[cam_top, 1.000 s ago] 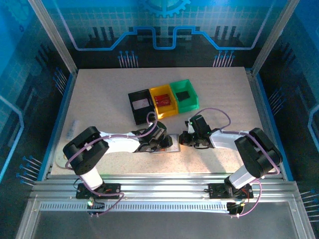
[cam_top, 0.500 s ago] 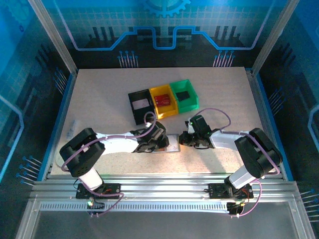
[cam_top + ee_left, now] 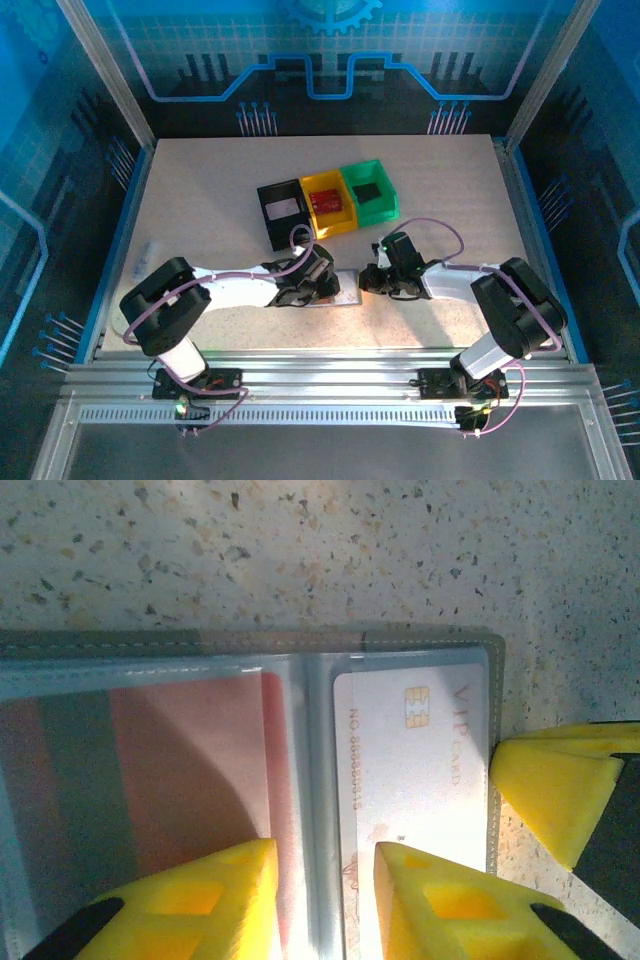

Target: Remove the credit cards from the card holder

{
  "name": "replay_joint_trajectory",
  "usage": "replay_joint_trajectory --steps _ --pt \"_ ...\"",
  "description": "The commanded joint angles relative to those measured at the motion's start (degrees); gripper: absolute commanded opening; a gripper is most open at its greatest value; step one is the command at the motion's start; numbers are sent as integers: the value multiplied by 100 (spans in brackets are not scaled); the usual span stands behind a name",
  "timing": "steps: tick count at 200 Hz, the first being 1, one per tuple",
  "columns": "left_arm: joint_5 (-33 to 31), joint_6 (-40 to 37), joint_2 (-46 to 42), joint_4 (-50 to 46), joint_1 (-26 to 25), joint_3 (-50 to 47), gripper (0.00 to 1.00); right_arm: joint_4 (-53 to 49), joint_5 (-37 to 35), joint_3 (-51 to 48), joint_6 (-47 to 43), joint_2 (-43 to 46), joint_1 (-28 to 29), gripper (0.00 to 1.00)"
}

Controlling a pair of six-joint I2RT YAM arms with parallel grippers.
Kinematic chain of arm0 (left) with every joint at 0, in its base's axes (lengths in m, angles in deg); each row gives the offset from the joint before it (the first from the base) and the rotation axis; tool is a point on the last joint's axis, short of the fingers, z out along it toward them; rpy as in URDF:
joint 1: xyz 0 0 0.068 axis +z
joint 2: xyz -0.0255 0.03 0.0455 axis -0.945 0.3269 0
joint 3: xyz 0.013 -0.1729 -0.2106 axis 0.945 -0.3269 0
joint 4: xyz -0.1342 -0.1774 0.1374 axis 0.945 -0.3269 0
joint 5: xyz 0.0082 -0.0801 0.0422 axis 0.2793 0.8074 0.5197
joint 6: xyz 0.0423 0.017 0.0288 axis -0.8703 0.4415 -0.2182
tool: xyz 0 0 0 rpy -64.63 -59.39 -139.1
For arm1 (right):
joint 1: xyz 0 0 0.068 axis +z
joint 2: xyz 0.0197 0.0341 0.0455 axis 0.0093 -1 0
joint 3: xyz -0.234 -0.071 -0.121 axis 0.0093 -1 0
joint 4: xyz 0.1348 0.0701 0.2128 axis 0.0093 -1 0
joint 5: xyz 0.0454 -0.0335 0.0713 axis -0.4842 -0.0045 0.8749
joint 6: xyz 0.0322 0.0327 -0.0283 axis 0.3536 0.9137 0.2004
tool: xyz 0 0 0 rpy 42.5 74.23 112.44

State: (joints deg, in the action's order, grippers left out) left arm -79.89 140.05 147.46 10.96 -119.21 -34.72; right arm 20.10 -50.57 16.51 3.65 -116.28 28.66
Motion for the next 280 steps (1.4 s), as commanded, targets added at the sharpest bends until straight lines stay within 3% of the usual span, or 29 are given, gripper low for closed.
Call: replay_joint_trajectory --steps 1,56,160,280 --pt "26 57 -135 72 -70 190 31 -488 -145 -258 51 -262 83 0" --pt "-180 4 -349 121 -162 167 32 -509 -154 -249 39 -251 79 0" --pt "-192 -23 263 21 -194 414 31 -521 -154 -262 44 -239 79 0" --pt "-316 -42 305 -138 -189 400 30 -462 -136 -274 47 -283 93 0"
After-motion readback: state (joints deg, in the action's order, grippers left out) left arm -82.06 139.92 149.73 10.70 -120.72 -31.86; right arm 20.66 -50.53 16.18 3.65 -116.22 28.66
